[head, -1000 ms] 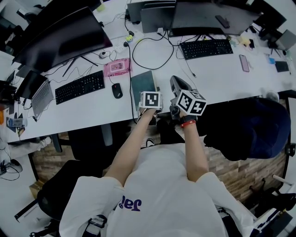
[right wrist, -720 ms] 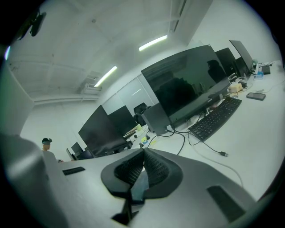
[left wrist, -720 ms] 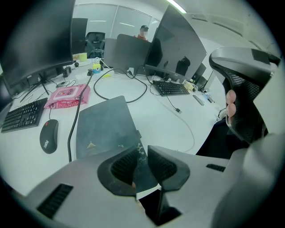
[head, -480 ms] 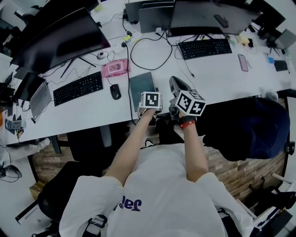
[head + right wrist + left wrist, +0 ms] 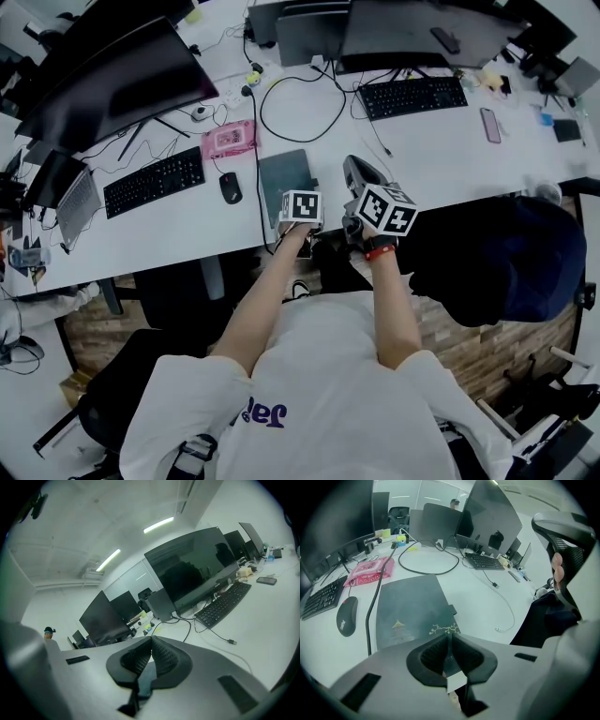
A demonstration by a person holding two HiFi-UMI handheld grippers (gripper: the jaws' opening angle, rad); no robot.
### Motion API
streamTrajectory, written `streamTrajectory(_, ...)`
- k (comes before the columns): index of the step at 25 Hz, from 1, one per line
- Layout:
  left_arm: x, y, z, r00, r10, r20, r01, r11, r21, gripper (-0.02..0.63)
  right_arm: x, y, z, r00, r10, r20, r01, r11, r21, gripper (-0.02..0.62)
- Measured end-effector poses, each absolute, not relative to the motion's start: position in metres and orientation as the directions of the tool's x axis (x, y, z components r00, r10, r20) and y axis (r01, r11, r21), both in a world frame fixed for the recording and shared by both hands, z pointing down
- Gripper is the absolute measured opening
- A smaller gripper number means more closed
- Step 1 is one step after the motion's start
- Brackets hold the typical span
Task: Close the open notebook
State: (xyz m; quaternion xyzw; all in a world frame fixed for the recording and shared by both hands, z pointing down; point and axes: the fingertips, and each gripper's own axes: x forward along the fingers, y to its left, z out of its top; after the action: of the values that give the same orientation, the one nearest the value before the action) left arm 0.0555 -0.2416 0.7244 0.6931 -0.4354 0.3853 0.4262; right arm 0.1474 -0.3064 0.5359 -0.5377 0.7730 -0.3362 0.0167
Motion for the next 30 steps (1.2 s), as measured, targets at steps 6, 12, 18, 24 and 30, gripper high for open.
streamTrajectory(6,0.056,-0.243,0.730,0.321,-0.260,0.911,-0.931,-0.262,0.253,0.040,0.141,-0.308,0.539,-0.433,-0.833,0.344,-0.820,0.205,-0.535,0.015)
streamTrajectory(12,0.057,-0.241,0.731,0.281,-0.291,0.914,-0.920,-0.351,0.171,0.038,0.134,-0.304,0.537,-0.443,-0.827,0.346,-0.822,0.221,-0.525,0.015)
streamTrajectory(18,0.039,-0.237,0.707,0.351,-0.390,0.852,-0.918,-0.323,0.230,0.038,0.121,-0.292,0.521,-0.463,-0.823,0.329,-0.825,0.265,-0.498,0.015)
streamTrajectory(24,0.002,-0.252,0.608,0.443,-0.623,0.645,-0.896,-0.294,0.331,0.034,0.099,-0.272,0.501,-0.486,-0.818,0.309,-0.839,0.336,-0.429,0.015)
streamTrajectory(30,-0.058,-0.235,0.511,0.374,-0.816,0.441,-0.926,-0.300,0.230,0.028,0.080,-0.244,0.469,-0.482,-0.837,0.259,-0.853,0.381,-0.357,0.014)
